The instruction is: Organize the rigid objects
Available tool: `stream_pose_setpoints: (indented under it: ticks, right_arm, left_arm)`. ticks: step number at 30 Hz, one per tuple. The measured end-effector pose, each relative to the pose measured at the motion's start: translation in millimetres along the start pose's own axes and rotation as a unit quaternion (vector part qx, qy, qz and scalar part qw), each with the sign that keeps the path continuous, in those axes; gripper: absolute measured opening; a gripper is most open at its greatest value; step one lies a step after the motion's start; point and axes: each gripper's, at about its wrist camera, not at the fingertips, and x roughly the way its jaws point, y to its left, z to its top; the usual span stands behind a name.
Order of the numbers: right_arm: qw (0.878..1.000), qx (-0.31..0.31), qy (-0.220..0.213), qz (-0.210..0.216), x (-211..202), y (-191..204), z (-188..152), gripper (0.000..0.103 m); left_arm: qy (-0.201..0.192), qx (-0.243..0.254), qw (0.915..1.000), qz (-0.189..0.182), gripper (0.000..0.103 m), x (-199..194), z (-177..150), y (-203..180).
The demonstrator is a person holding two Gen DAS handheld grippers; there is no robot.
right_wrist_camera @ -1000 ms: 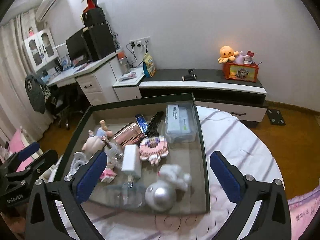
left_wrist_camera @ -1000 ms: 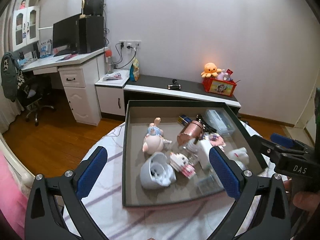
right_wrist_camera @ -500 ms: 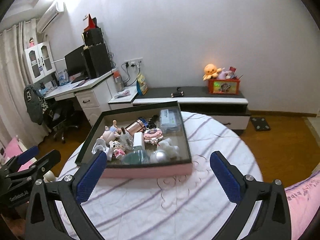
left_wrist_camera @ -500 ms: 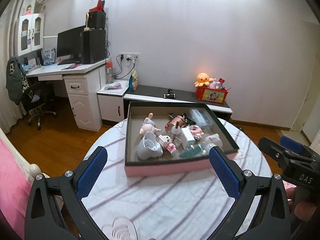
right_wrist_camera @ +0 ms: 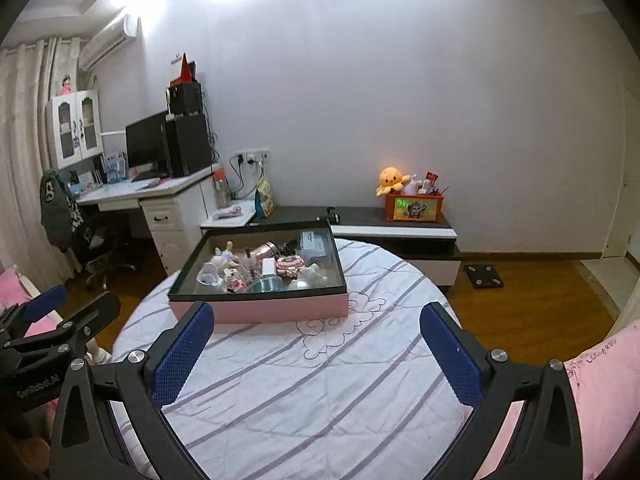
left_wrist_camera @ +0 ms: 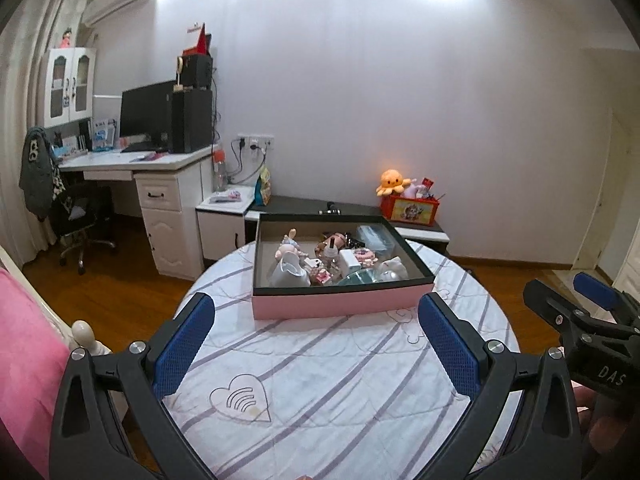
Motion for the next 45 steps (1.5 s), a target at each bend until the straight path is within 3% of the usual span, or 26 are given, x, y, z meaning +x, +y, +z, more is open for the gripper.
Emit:
stream_pose_setpoints:
  ticks: [14,45]
  right_arm:
    - [0.999,0.007,-0.033,0.006,-35.5,7.2,-12.5,0.103]
    - [0.999,0.009,-0.032,0.010,-37.6,5.4,-14.2,0.103]
  left_arm:
    - [-0.011,-0.004,0.9998,0.016,0.103,-41.4,-23.1,3.8]
    - [-0.009,-0.018,0.9996,0.019,0.103,-42.7,-22.9,5.9]
